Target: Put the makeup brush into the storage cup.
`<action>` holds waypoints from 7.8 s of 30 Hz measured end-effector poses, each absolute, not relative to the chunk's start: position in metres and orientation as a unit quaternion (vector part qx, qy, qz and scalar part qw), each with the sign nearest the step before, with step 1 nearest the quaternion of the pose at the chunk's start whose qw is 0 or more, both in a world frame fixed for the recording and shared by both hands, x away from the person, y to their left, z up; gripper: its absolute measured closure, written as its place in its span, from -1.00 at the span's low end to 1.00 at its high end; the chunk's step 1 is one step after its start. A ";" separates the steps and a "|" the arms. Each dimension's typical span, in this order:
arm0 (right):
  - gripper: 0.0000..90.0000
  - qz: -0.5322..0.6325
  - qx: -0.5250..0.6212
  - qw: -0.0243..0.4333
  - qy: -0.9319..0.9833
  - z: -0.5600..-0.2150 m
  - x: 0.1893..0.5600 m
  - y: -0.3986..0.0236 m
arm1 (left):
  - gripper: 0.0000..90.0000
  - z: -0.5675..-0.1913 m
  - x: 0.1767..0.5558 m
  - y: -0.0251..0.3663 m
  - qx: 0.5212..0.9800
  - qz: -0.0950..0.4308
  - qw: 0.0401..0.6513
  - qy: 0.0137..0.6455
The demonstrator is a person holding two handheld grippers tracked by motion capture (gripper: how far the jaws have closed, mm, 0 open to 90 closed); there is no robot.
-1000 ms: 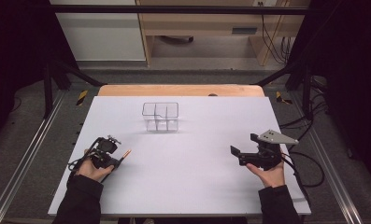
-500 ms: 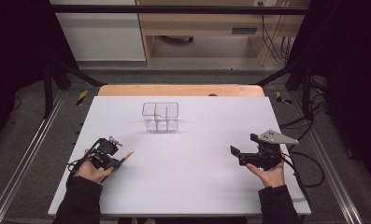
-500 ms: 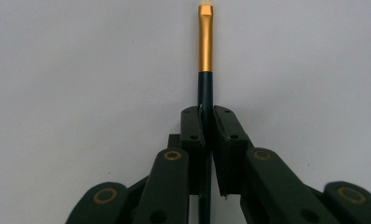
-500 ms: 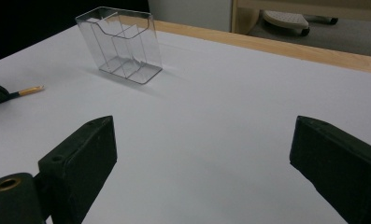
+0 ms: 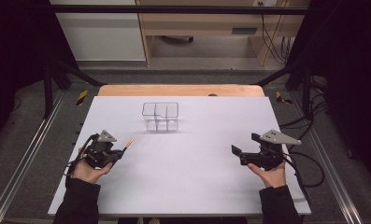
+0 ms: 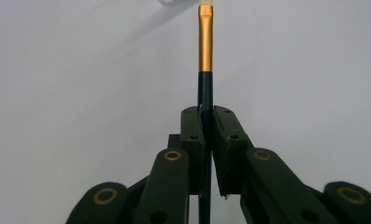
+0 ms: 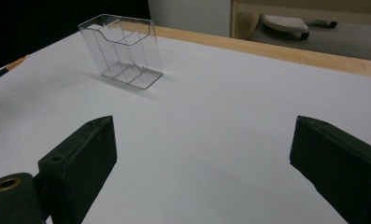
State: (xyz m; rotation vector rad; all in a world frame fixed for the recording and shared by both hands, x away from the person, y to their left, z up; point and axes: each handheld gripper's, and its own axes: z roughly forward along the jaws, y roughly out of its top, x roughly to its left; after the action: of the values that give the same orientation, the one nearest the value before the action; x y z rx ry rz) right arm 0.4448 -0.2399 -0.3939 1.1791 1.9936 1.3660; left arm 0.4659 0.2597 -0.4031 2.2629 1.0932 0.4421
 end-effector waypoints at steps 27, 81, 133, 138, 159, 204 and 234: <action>-0.83 0.502 0.420 0.216 0.724 -0.393 0.444 -0.229 | 0.83 -0.401 0.441 0.244 0.770 0.244 0.424 0.410; -0.86 0.587 0.404 0.172 0.680 -0.372 0.455 -0.160 | 0.83 -0.403 0.437 0.141 0.724 0.224 0.515 0.400; -0.05 0.612 0.437 0.111 0.650 -0.397 0.460 -0.120 | 0.83 -0.411 0.427 0.078 0.728 0.212 0.537 0.370; 0.14 0.613 0.441 0.095 0.648 -0.399 0.461 -0.118 | 0.83 -0.410 0.425 0.077 0.726 0.213 0.541 0.367; 0.85 0.627 0.452 0.042 0.633 -0.405 0.463 -0.115 | 0.83 -0.413 0.423 0.076 0.730 0.218 0.534 0.367; 0.85 0.634 0.398 0.075 0.659 -0.407 0.458 -0.117 | 0.82 -0.406 0.437 0.062 0.760 0.202 0.497 0.366; -0.76 0.549 0.404 0.196 0.705 -0.393 0.459 -0.142 | 0.82 -0.384 0.453 0.130 0.714 0.228 0.526 0.402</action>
State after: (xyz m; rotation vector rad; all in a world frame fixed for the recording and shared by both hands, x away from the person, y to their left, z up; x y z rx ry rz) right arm 0.4588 -0.1424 -0.3929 1.1326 1.9752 1.5383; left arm 0.4529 0.1304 -0.3840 1.7087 0.9610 0.5451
